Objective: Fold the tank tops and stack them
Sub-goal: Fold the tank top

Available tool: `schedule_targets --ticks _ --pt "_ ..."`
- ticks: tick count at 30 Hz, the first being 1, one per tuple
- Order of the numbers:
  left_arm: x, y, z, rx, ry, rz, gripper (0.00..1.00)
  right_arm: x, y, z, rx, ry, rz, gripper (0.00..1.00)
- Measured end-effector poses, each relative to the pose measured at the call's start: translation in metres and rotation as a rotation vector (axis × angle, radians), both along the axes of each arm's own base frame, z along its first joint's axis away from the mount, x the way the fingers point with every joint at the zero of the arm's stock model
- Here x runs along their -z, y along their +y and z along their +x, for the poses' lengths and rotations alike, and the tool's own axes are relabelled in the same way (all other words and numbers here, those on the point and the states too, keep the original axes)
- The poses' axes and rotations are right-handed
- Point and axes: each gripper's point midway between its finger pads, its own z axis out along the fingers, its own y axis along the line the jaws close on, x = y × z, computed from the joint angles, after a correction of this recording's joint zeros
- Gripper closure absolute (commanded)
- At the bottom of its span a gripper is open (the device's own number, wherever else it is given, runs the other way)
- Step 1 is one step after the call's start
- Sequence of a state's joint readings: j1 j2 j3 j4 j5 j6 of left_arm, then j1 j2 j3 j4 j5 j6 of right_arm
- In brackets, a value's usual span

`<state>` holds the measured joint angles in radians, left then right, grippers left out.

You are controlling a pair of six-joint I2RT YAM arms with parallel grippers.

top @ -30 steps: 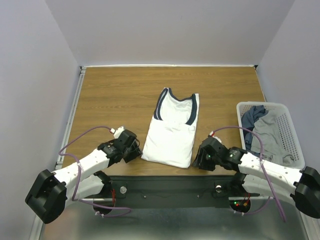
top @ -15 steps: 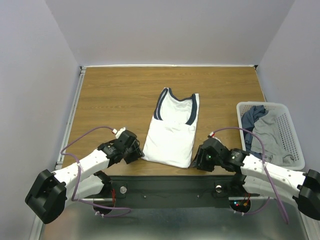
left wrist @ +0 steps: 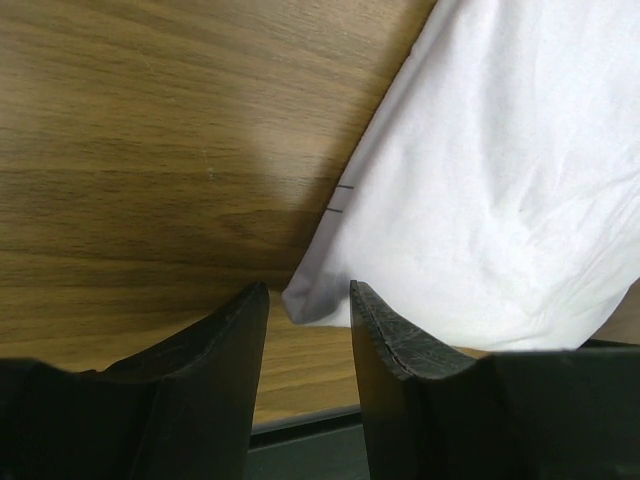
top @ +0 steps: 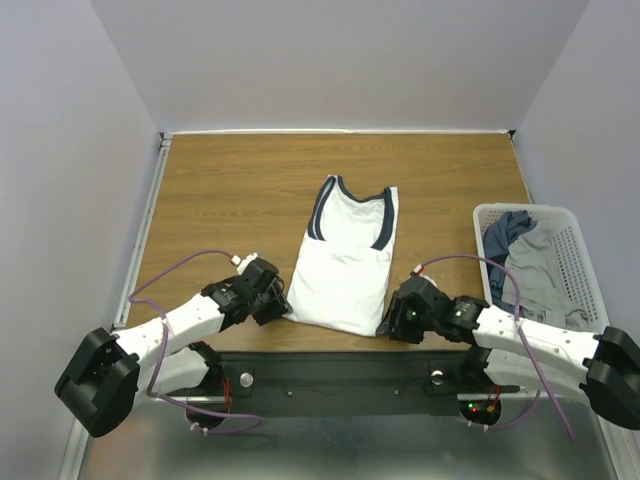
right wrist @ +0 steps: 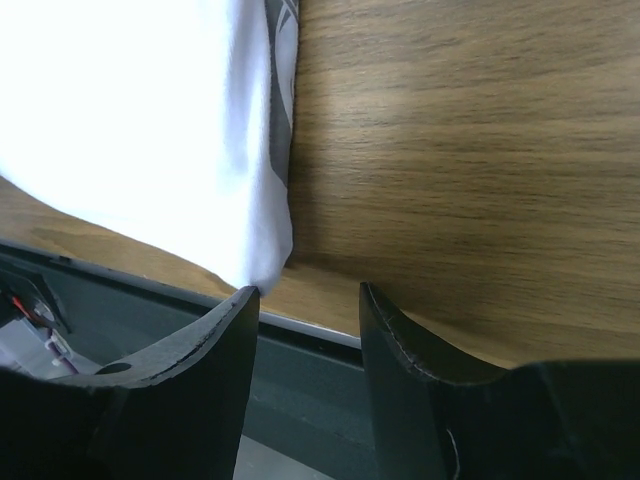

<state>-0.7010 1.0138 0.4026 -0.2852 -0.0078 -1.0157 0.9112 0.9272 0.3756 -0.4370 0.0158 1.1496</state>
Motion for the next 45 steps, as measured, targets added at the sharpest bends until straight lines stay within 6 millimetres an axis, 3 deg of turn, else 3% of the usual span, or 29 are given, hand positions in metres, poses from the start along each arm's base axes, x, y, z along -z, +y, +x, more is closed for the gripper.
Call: schedule_targets --ticks 7,18,22,27,29,38,45 --pt "0.001 -0.006 0.004 0.022 -0.002 0.006 0.55 0.003 0.01 0.002 0.0 0.002 0.013 0.52" --pt "0.004 -0.012 0.005 0.043 -0.002 0.008 0.77 0.004 0.021 0.007 0.024 -0.003 0.039 0.59" --pt "0.004 -0.014 0.003 0.052 0.0 -0.002 0.86 0.006 0.023 0.01 0.036 -0.005 0.04 0.69" --pt "0.003 -0.019 0.001 0.076 -0.001 -0.016 1.0 0.01 0.021 0.012 0.045 -0.012 0.02 0.95" --pt "0.003 -0.02 -0.001 0.088 0.001 -0.019 1.0 0.01 0.02 0.013 0.044 -0.017 0.013 1.0" --pt "-0.007 -0.036 -0.015 0.147 -0.016 -0.061 1.0 0.004 0.012 0.006 -0.035 -0.029 -0.053 1.0" --pt "-0.017 -0.047 -0.041 0.192 -0.01 -0.082 1.0 -0.013 0.023 -0.028 -0.173 -0.038 -0.085 1.0"
